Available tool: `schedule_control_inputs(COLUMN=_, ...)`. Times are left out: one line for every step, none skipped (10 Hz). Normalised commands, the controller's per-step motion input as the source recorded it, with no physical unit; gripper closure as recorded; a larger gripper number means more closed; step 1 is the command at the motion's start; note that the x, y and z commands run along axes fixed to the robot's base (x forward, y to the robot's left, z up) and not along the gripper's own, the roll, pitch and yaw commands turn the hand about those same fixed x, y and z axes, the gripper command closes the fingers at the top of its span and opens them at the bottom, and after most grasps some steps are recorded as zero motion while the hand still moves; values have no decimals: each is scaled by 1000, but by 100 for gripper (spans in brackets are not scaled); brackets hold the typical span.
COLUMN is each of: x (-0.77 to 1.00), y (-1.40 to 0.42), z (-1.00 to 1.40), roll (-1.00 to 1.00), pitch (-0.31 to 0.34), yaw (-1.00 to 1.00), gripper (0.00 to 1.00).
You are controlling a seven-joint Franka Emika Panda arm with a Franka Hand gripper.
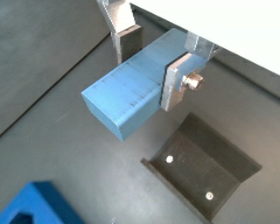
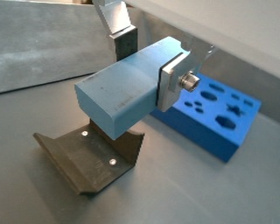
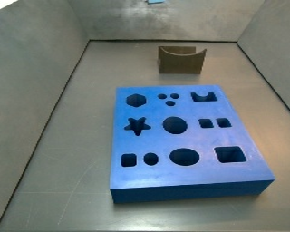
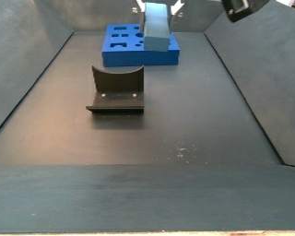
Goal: Pick up the rectangle object. Move up. Place the rectangle object on the fixture. Regrasp the rectangle object. Move to above the board. Insert the rectangle object.
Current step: Place the rectangle object on the fixture.
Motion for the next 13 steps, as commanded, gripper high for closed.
schedule_control_inputs(x=1000, y=46, z=-32, roll=-899, pitch=683, yaw=43, gripper=100)
schedule_control_inputs(x=1000, y=48, z=-25, roll=-655, pitch=572, yaw=-67, gripper=100)
schedule_control_inputs(x=1000, y=45, z=-21, roll=-499, pitch=475, yaw=-117, gripper=100)
schedule_control_inputs(x=1000, y=44, z=-18, roll=-372, pitch=341, yaw=-146, gripper=100)
schedule_control_inputs(x=944, y=47, z=-21, roll=-319, pitch=268, yaw=-148, gripper=100)
schedule_control_inputs(x=897, y=45, z=-16, roll=-297, pitch=231, yaw=-142, gripper=100)
schedule_control_inputs(x=804, y=40, z=-14, roll=-264, pitch=176, yaw=-123, gripper=100)
schedule_control_inputs(x=736, y=39, z=-13, roll=-253, pitch=151, yaw=-107, gripper=100)
schedule_control_inputs(x=654, y=35, z=-10, roll=-252, pitch=137, yaw=-88, gripper=100)
schedule_control_inputs(x=596, y=35, z=-13, roll=-245, pitch=125, yaw=-74, gripper=100)
schedule_control_inputs(x=522, y=32, z=-16, roll=-247, pitch=126, yaw=-57, gripper=100)
schedule_control_inputs(x=484, y=32, z=-10, roll=-248, pitch=131, yaw=-52, gripper=100)
schedule_control_inputs(x=414, y=33, z=-13, roll=-246, pitch=151, yaw=-43, gripper=100)
